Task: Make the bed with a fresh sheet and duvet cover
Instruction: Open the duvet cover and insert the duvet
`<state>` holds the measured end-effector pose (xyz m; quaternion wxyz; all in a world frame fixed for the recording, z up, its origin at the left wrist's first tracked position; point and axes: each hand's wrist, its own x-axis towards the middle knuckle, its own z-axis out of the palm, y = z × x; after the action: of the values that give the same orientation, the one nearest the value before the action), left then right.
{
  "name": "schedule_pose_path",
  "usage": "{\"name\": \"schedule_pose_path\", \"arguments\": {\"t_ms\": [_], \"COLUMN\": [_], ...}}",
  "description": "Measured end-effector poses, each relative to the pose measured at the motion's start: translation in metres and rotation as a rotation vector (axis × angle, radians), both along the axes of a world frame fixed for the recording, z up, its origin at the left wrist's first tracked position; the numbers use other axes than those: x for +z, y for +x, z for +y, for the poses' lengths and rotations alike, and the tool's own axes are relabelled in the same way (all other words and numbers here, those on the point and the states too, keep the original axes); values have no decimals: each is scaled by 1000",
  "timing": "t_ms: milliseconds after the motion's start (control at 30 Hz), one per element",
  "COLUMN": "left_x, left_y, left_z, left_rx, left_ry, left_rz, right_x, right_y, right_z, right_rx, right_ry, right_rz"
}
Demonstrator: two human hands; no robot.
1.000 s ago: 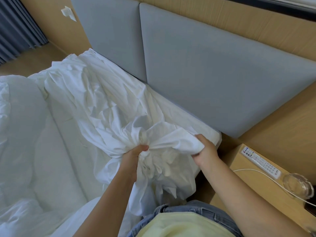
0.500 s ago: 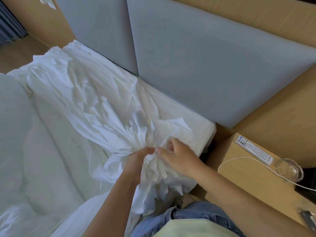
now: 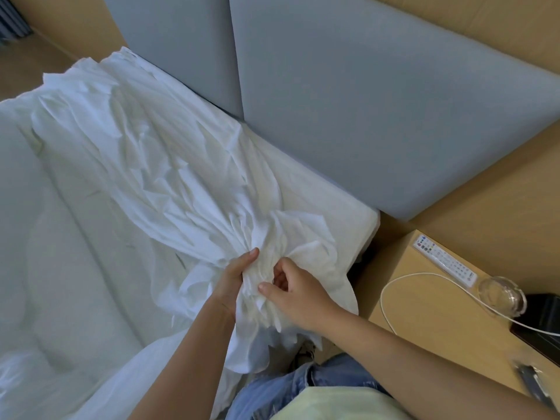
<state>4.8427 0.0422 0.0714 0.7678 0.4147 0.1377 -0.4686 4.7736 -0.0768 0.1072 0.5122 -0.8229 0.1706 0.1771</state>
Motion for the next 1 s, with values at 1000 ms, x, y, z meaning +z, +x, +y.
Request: {"name": "schedule_pose_path", "arguments": {"t_ms": [1000], "left_x": [23], "left_y": [23], "left_z": [-35], "left_rx": [-115], "left_ry": [-66], "left_rz": [21], "right_x": [42], "right_y": [26], "right_z": [-48], "right_rx": [-236], "right_ry": [0], "right_rz": [-3]}}
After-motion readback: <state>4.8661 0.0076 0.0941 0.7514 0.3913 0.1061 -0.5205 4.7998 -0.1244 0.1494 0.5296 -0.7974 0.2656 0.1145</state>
